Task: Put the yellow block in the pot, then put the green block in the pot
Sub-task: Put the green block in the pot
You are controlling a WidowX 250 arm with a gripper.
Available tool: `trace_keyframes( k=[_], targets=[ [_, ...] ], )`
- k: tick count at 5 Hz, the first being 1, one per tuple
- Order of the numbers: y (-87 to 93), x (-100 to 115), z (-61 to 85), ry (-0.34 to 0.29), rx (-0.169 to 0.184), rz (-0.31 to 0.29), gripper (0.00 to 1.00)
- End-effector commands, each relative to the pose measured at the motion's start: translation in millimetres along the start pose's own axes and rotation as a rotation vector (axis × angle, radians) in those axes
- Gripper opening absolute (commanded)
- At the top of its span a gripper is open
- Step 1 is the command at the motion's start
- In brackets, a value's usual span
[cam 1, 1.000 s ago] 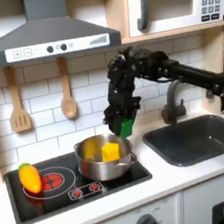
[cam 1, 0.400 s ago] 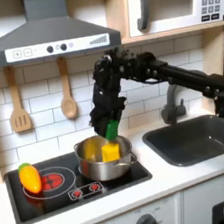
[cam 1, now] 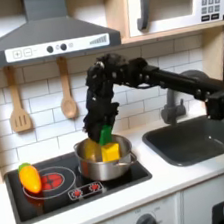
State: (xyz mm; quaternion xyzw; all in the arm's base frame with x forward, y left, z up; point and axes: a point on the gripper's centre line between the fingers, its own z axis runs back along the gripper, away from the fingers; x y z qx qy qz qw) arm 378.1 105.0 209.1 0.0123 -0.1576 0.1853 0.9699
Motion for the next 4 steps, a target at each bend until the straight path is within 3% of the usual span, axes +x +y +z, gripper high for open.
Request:
trace_keyframes(
  k=[1, 2, 4],
  targets=[
    [11.5, -4, -14.2, 0.041, -0.003, 0.013, 0.0],
    [17.3, -2, -11.7, 0.039, 0.007, 0.013, 0.0],
    [16.0, -8, -33.3, 0.083, -0.016, 0.001, 0.0]
  ],
)
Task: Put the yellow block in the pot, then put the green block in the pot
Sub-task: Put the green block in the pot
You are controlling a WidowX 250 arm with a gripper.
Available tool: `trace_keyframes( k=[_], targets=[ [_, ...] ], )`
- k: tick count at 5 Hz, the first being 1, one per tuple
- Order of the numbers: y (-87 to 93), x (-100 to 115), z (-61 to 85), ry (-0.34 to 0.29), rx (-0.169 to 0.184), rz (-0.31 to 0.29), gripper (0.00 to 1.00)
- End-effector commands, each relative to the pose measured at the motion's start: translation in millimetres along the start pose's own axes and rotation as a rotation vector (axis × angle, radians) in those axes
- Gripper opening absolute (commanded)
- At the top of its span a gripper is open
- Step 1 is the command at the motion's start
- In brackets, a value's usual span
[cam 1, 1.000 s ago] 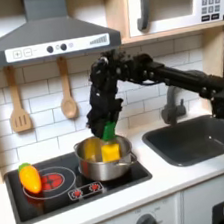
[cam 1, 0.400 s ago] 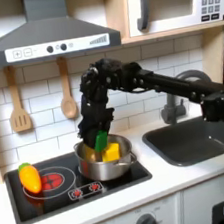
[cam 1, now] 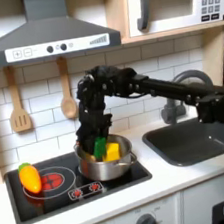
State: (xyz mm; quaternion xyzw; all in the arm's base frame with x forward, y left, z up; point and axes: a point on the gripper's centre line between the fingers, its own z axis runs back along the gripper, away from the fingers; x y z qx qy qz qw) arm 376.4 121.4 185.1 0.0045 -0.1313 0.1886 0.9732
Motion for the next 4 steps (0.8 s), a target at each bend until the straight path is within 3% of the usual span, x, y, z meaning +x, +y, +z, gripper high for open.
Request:
trace_keyframes(
  k=[1, 3, 4],
  targets=[
    [-2.3, -6, -12.1, 0.028, -0.016, -0.025, 0.0],
    [0.4, -5, -19.0, 0.01, -0.028, -0.013, 0.0],
    [1.5, -7, -23.9, 0.038, -0.028, -0.032, 1.0]
  ],
)
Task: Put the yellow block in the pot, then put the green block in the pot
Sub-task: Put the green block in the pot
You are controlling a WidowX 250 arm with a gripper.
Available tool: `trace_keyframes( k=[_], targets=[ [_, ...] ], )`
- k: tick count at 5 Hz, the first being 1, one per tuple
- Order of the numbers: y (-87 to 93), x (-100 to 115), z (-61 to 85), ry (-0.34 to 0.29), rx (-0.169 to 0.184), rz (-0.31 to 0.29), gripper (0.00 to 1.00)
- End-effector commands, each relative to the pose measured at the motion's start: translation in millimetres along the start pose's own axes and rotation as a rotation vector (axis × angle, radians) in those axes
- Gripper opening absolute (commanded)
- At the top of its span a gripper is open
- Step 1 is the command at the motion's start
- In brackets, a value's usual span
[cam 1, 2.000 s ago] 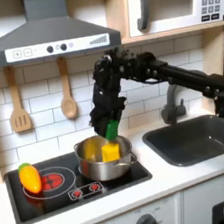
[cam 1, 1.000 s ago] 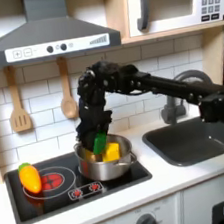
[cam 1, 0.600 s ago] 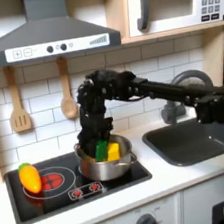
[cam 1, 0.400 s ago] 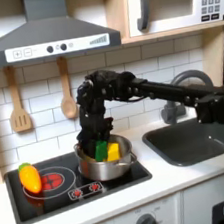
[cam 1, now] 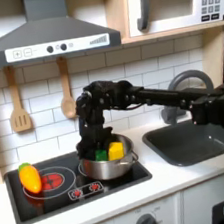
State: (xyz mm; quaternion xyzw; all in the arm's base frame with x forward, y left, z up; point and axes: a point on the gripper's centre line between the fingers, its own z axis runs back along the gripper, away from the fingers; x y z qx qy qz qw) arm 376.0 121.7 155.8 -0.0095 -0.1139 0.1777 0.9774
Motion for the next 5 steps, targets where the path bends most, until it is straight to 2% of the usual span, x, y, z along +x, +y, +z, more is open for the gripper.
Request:
trace_keyframes(
  k=[1, 2, 4, 5],
  targets=[
    [-3.2, 0, 2.5, 0.007, -0.009, -0.024, 1.0],
    [-5.7, 3, 10.6, -0.004, -0.019, -0.035, 1.0],
    [-14.2, 23, 42.0, -0.071, -0.062, -0.058, 1.0],
    [-12.2, 28, 55.5, -0.085, -0.073, -0.06, 1.0]
  ],
)
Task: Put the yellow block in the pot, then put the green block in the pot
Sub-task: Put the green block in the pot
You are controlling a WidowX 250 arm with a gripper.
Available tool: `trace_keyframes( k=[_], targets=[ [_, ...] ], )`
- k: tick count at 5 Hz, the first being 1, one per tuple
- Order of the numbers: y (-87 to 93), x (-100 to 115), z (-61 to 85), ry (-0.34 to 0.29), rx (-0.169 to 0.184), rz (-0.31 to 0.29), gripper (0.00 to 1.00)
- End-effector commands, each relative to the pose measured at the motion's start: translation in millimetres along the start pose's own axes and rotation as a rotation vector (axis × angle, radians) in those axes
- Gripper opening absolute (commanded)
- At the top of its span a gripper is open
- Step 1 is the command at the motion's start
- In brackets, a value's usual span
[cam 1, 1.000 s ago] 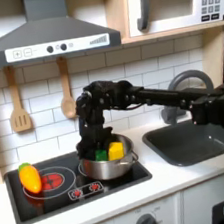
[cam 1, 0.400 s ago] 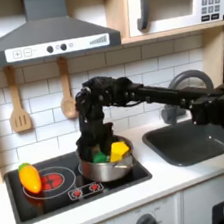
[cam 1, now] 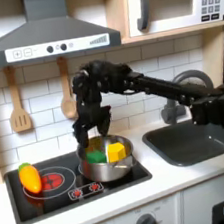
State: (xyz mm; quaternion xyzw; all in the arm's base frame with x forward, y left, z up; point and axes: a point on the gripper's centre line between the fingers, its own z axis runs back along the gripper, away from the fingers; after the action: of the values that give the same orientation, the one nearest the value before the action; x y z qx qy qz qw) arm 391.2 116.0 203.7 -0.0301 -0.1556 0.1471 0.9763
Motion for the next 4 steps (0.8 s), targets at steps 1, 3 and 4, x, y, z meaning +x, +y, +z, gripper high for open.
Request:
trace_keyframes(
  k=[1, 3, 4],
  targets=[
    [4.5, 8, 20.7, -0.014, -0.005, -0.01, 1.0],
    [16.3, 9, 5.4, 0.016, -0.038, -0.032, 1.0],
    [16.4, 7, 2.6, 0.027, -0.038, -0.021, 1.0]
  ],
)
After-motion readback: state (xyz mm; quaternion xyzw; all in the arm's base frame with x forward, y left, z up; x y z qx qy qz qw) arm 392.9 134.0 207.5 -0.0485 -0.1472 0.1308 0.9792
